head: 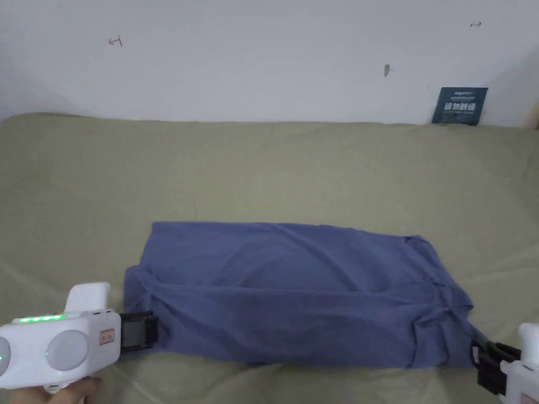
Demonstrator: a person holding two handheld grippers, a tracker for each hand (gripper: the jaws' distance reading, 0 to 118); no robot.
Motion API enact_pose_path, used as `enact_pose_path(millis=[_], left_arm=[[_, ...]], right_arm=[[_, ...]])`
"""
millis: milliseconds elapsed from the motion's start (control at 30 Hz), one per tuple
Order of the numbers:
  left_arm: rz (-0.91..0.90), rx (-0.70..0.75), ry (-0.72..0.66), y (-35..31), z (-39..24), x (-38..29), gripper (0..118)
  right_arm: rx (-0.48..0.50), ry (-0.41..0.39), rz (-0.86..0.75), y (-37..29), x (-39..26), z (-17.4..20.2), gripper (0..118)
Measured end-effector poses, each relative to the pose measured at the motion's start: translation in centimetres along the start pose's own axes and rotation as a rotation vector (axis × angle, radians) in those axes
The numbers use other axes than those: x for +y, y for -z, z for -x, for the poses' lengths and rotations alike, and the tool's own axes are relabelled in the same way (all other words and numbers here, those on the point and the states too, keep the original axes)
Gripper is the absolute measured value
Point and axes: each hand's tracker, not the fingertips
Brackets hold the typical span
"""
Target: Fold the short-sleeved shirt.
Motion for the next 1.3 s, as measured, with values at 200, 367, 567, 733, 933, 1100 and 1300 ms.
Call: enact_pose_path(millis=[200, 367, 567, 733, 933, 1100, 1300], left_arm=[[0.114, 0.019, 0.038, 2.7, -2.1, 0.0, 91], [0.077, -0.036, 0.044, 1.6, -2.8, 0.2, 10], [0.086, -0.016, 0.077, 1.7, -3.3, 0.5, 10], [0.091, -0.045, 0.042, 1.8, -2.4, 0.6, 11], [0.098, -0.062, 0.036, 1.7, -2.3, 0.7, 11], [0.098, -0.074, 0.011, 0.5, -1.4, 0.7, 10], [0.108, -0.08, 0.016, -2.0, -0.8, -0.7, 10]], right_arm=[[0.004, -0.012, 0.051, 2.2, 0.3, 0.0, 2], [0.018, -0.016, 0.091, 3.0, 0.8, -0.4, 52], [0.064, -0.037, 0.198, 4.6, 3.1, 0.6, 118], [0.056, -0.019, 0.254, 7.3, 2.3, -0.9, 9], [0.078, -0.02, 0.239, 6.3, 2.6, -1.4, 8], [0.085, -0.017, 0.202, 3.9, 2.9, -1.5, 8], [0.095, -0.031, 0.197, 0.4, 1.9, -1.6, 8]])
